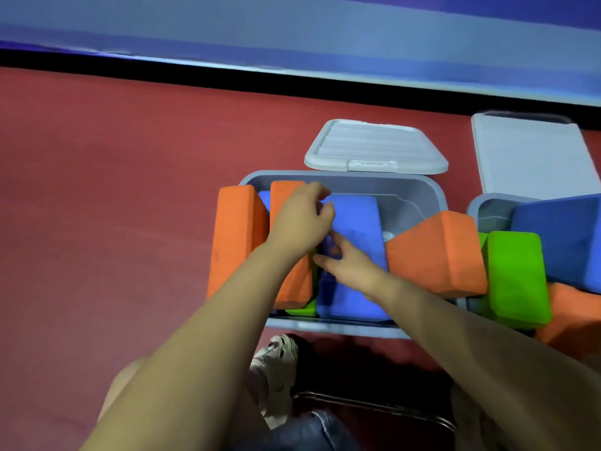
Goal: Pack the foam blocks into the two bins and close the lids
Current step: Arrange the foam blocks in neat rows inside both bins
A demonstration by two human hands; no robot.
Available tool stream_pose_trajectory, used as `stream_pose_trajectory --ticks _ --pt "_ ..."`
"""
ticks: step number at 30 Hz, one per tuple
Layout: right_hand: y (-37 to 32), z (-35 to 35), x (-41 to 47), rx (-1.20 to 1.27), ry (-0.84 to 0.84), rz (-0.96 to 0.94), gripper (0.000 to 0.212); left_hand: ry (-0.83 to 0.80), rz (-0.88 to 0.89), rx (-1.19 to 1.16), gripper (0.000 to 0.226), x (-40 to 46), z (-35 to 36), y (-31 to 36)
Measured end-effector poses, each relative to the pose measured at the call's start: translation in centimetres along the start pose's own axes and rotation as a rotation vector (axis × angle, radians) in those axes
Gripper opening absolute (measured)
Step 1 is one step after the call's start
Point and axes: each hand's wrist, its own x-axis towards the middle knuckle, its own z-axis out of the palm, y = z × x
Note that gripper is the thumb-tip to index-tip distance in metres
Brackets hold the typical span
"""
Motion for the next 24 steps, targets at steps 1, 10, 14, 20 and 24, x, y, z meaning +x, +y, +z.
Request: stream_pose_trajectory --ticks 1,10,14,20,24 --pt "0.5 -1.4 0.3 -0.039 0.055 0.025 0.067 -0.069 -0.036 -0.047 0.030 0.4 1.1 0.9" --pt "8.5 -6.9 2.9 -0.019 0.156 0.235 0.055 -0.671 -0.361 0.436 0.041 1.8 8.2 1.2" --pt "8.8 -6.9 5.3 0.668 0.186 0.507 0.048 -0.611 -0.509 0.508 0.046 2.7 9.3 -0.1" --pt "8.5 -6.4 8.1 1.163 0.412 0.732 0.033 -0.535 -0.353 0.774 0.047 4.0 11.0 -1.6" --pt "7.2 -6.0 8.8 1.181 0.464 0.767 0.036 -0.580 -0.567 0.432 0.050 4.3 11.9 -4.1"
